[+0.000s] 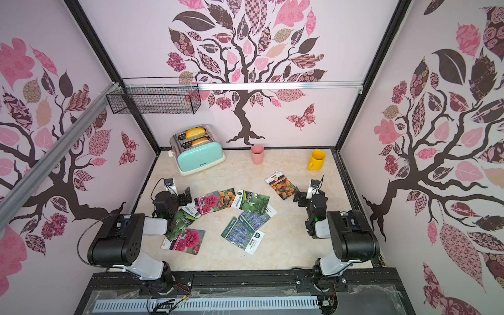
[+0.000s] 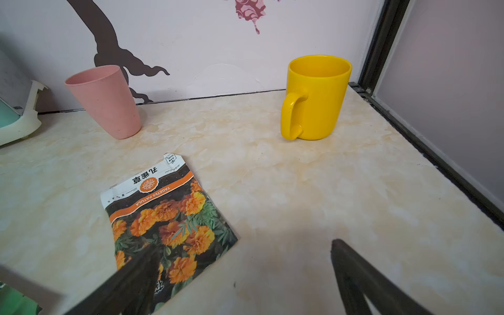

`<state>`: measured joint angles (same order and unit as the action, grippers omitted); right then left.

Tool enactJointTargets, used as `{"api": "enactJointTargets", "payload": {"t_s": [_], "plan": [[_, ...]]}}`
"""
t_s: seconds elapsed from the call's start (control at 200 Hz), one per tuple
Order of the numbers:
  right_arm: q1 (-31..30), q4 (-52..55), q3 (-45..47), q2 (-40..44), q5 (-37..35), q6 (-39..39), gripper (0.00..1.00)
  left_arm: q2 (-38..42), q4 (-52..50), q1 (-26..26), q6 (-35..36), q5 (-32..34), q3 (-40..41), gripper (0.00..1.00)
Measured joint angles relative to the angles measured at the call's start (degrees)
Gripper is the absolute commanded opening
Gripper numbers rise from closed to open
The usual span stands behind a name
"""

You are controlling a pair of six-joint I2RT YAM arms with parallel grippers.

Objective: Arrange the seed packets in a row
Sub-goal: Move the seed packets from the center of the board.

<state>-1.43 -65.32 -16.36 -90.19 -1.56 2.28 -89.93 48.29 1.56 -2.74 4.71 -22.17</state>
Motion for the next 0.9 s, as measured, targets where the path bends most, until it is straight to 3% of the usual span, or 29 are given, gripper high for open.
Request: {"api": "enactJointTargets", "payload": {"t_s": [0.64,0.75,0.895], "plan": [[0.0,0.4,0.0,0.0,0.0,0.0,1.00,0.0,0.0,-0.3,0.0,0.5,0.0,0.97],[-1.6,1.8,-0.1,1.7,-3.1,-1.0,1.00,0.0,-0.2,-0.2,-0.1,0.9,0.0,0.96],[-5.5,17.0,-6.6,12.5,-7.8,-0.9,1.00,5.4,-15.8,-0.5,-1.9,7.3,-7.6,0.94]]}}
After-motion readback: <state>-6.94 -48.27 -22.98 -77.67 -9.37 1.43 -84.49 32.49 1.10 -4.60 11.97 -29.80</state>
